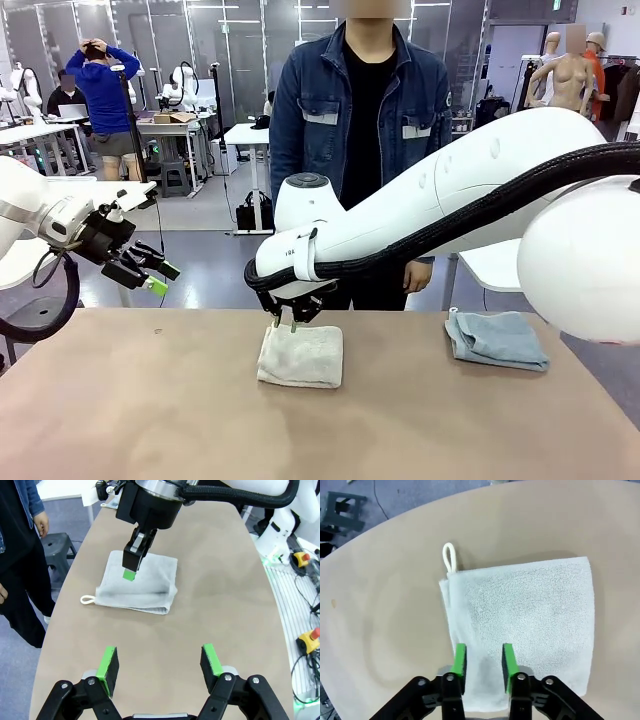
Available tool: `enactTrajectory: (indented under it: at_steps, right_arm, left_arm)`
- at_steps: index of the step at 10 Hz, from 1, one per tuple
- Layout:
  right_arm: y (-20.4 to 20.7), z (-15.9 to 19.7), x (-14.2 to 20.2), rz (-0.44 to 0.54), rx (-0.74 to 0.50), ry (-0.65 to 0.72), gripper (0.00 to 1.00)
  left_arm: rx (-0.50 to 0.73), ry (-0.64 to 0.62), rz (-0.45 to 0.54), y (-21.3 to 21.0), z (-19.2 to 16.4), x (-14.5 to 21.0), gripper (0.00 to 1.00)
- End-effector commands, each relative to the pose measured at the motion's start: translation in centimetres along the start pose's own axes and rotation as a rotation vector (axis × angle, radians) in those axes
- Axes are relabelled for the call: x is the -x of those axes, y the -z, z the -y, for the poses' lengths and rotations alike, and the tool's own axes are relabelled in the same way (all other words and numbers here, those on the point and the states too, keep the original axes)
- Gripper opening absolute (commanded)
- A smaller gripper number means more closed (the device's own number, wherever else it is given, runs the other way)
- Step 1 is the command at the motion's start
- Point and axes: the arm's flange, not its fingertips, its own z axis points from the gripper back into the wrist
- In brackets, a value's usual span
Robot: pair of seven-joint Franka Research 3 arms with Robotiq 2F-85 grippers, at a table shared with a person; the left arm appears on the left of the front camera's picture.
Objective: Fold the towels and place them in the basket.
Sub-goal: When a person lays out a Towel with hook on the table, fold it in half twice.
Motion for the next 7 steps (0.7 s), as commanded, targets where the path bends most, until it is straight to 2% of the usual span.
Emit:
enactTrajectory:
  at_steps: [1,2,3,4,7]
  right_arm:
    - [0.0,-0.1,0.2,0.018,-0.028,0.051,0.55]
    - [-0.3,0.1,0.3,0.011,-0.034,0.043,0.65]
    - [-1.0,0.8,0.6,-0.012,-0.020,-0.028,0.71]
    - [-2.1,1.8,0.9,-0.041,-0.010,-0.041,0.71]
    - [-6.6,8.2,0.8,-0.150,-0.012,-0.224,0.71]
  left_arm:
    - [-0.002,0.003,0.000,-0.1,0.1,-0.1,0.83]
    - [-0.002,0.003,0.000,-0.1,0.1,-0.1,0.83]
    - [-0.002,0.003,0.000,-0.1,0.1,-0.1,0.83]
    - [-0.002,0.003,0.000,-0.1,0.1,-0.1,0.83]
    - [-0.002,0.003,0.000,-0.1,0.1,-0.1,0.83]
